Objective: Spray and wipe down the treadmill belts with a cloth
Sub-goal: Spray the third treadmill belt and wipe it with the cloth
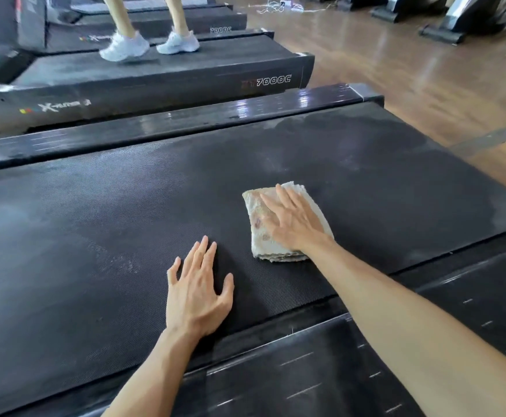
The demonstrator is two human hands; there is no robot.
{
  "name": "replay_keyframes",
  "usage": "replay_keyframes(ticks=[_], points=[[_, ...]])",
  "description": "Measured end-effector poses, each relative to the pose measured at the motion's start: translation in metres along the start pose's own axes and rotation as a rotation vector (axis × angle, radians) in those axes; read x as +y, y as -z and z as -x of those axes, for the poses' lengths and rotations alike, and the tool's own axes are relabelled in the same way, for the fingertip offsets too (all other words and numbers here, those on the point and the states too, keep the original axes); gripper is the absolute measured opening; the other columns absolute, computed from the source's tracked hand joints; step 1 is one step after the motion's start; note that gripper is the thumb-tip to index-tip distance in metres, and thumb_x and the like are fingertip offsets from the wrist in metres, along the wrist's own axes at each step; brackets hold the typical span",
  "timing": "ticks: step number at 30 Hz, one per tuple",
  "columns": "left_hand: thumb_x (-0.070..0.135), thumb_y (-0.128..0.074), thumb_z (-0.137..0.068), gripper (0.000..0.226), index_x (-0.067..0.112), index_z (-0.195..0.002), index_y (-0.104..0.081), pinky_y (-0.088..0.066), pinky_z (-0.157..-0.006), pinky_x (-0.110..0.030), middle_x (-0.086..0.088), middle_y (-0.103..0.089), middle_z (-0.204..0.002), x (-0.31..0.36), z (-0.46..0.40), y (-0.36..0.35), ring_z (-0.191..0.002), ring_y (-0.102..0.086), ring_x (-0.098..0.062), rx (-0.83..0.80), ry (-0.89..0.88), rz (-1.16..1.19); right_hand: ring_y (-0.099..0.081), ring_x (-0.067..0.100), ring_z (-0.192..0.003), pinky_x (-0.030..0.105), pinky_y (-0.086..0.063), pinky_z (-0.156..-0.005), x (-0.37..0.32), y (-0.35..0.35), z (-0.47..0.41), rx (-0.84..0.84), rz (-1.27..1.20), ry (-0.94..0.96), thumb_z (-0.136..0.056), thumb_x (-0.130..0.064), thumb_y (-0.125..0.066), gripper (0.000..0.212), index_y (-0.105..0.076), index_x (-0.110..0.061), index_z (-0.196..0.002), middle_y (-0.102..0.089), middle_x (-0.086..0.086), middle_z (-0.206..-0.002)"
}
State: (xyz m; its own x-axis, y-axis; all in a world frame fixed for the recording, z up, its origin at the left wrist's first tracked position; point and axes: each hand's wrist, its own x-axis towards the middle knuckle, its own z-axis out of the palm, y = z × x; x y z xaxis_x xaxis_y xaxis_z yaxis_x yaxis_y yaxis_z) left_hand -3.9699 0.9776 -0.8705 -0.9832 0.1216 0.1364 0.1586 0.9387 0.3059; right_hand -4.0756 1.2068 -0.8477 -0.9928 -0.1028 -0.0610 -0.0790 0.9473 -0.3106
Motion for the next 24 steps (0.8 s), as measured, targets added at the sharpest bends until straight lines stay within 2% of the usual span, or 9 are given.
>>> replay_keyframes(ticks=[2, 4, 8, 12, 15, 18, 20, 21, 24], points=[[0.056, -0.034, -0.086, 0.073, 0.020, -0.148, -0.050, -0.012, -0.124, -0.035, 0.005, -0.035, -0.163, 0.003, -0.008, 0.002, -0.151, -0.027, -0.010, 0.073, -0.009, 0.061, 0.015, 0.025, -0.159, 0.043, 0.015, -0.126, 0.005, -0.012, 0.005, 0.029, 0.102, 0.029, -0.106, -0.054, -0.019, 0.065, -0.007, -0.033, -0.166, 0.005, 0.008, -0.174], [0.049, -0.043, -0.086, 0.067, 0.018, -0.143, -0.055, -0.014, -0.123, -0.035, 0.004, -0.041, -0.159, 0.006, -0.023, 0.003, -0.148, -0.033, -0.012, 0.096, 0.001, 0.097, 0.018, 0.025, -0.158, 0.043, 0.017, -0.126, 0.006, -0.015, 0.010, 0.014, 0.118, 0.035, -0.106, -0.055, -0.021, 0.067, -0.003, -0.032, -0.166, 0.008, 0.007, -0.174], [0.050, -0.040, -0.087, 0.071, 0.019, -0.150, -0.047, -0.008, -0.125, -0.035, 0.006, -0.032, -0.164, 0.000, -0.046, -0.001, -0.153, -0.022, -0.009, 0.048, -0.027, 0.051, 0.020, 0.023, -0.158, 0.038, 0.018, -0.125, 0.019, -0.012, 0.039, 0.022, 0.103, 0.058, -0.106, -0.055, -0.027, 0.068, -0.002, -0.033, -0.166, 0.011, 0.005, -0.173], [0.056, -0.029, -0.090, 0.075, 0.025, -0.159, -0.030, -0.004, -0.127, -0.037, 0.010, -0.017, -0.169, -0.011, -0.049, -0.014, -0.155, -0.009, -0.005, 0.000, -0.039, -0.014, 0.018, 0.022, -0.158, 0.042, 0.014, -0.127, 0.019, -0.014, 0.038, 0.010, 0.092, 0.034, -0.105, -0.057, -0.030, 0.067, -0.009, -0.038, -0.165, 0.007, 0.001, -0.174], [0.058, -0.026, -0.090, 0.076, 0.026, -0.159, -0.027, -0.006, -0.126, -0.038, 0.011, -0.014, -0.169, -0.008, -0.050, -0.014, -0.155, -0.008, -0.006, -0.010, -0.044, -0.023, 0.012, 0.018, -0.159, 0.039, 0.014, -0.125, 0.014, -0.002, 0.022, -0.020, -0.132, 0.046, -0.106, -0.053, -0.037, 0.063, -0.020, -0.036, -0.164, 0.000, 0.001, -0.174], [0.059, -0.026, -0.089, 0.077, 0.027, -0.159, -0.027, -0.007, -0.126, -0.039, 0.011, -0.014, -0.169, -0.008, -0.049, -0.013, -0.155, -0.008, -0.006, -0.001, -0.036, -0.021, -0.010, 0.019, -0.159, 0.036, -0.007, -0.126, 0.020, 0.026, 0.021, 0.137, -0.500, -0.002, -0.104, -0.033, -0.053, 0.060, -0.035, -0.026, -0.161, -0.021, 0.005, -0.170], [0.060, -0.023, -0.088, 0.079, 0.027, -0.159, -0.027, -0.008, -0.126, -0.040, 0.011, -0.014, -0.169, -0.008, -0.049, -0.013, -0.155, -0.008, -0.006, -0.005, -0.030, -0.025, -0.038, 0.021, -0.146, 0.035, -0.032, -0.118, 0.040, 0.043, 0.025, 0.294, -0.436, -0.111, -0.098, -0.027, -0.061, 0.054, -0.050, -0.020, -0.151, -0.046, 0.006, -0.155], [0.060, -0.022, -0.087, 0.080, 0.027, -0.160, -0.026, -0.007, -0.126, -0.040, 0.011, -0.013, -0.169, -0.008, -0.049, -0.013, -0.155, -0.008, -0.005, -0.012, -0.028, -0.029, -0.046, 0.021, -0.137, 0.037, -0.041, -0.110, 0.050, 0.049, 0.028, 0.308, -0.378, -0.182, -0.096, -0.033, -0.064, 0.051, -0.054, -0.020, -0.145, -0.051, 0.006, -0.145], [0.061, -0.020, -0.087, 0.080, 0.027, -0.160, -0.024, -0.007, -0.126, -0.039, 0.012, -0.011, -0.170, -0.008, -0.050, -0.012, -0.156, -0.006, -0.005, -0.015, -0.028, -0.037, -0.049, 0.024, -0.126, 0.043, -0.048, -0.099, 0.059, 0.047, 0.037, 0.205, -0.252, -0.330, -0.095, -0.053, -0.062, 0.055, -0.053, -0.019, -0.137, -0.052, 0.006, -0.132]])
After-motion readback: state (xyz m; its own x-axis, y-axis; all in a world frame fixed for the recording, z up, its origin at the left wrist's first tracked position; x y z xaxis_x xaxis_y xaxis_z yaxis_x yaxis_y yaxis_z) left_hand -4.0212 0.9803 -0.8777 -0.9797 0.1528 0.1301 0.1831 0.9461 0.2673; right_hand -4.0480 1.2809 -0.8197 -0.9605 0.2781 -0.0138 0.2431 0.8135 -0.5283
